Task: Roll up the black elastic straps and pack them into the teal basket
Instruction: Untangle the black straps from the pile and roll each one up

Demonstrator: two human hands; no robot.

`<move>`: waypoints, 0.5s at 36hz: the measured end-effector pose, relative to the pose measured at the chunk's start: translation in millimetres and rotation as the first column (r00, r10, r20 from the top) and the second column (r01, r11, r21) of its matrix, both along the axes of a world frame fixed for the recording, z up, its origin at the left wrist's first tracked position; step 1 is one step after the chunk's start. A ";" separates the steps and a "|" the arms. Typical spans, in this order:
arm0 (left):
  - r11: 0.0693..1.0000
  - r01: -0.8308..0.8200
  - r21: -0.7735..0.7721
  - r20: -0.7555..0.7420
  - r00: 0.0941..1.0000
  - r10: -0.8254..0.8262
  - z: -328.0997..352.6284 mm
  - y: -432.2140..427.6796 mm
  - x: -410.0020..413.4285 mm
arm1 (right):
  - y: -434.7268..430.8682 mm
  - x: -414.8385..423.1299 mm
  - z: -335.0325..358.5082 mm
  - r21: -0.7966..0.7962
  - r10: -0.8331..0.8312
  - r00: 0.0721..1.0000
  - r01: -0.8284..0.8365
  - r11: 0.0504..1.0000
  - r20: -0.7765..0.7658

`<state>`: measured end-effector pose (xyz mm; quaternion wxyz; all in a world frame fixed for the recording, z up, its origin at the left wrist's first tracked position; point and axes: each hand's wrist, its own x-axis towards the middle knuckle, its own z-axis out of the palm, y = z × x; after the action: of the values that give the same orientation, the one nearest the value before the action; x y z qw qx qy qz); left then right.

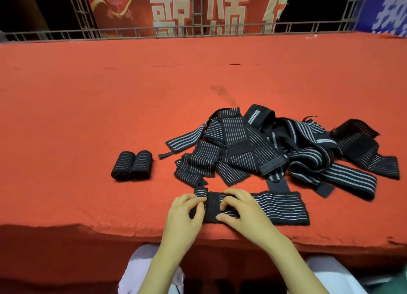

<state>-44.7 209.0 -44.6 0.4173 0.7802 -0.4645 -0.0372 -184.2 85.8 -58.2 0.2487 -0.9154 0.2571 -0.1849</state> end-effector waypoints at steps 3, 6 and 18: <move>0.998 0.058 -0.023 -0.071 0.996 -0.059 4.2 5.8 6.7 | -0.3 -1.5 -3.0 0.024 0.006 1.000 -0.006 1.000 0.015; 0.995 0.094 -0.032 -0.250 0.963 -0.100 6.0 10.6 9.5 | -0.6 -0.9 -5.0 0.036 -0.001 1.000 0.000 0.999 0.031; 0.998 -0.050 0.032 -0.393 0.918 0.059 -0.2 -0.2 6.3 | -0.3 -3.0 -3.3 0.063 0.004 1.000 -0.005 0.998 0.020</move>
<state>-38.4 208.8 -44.8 0.4949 0.7737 -0.3487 -0.1865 -187.2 85.5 -61.6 0.2807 -0.9057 0.2582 -0.1853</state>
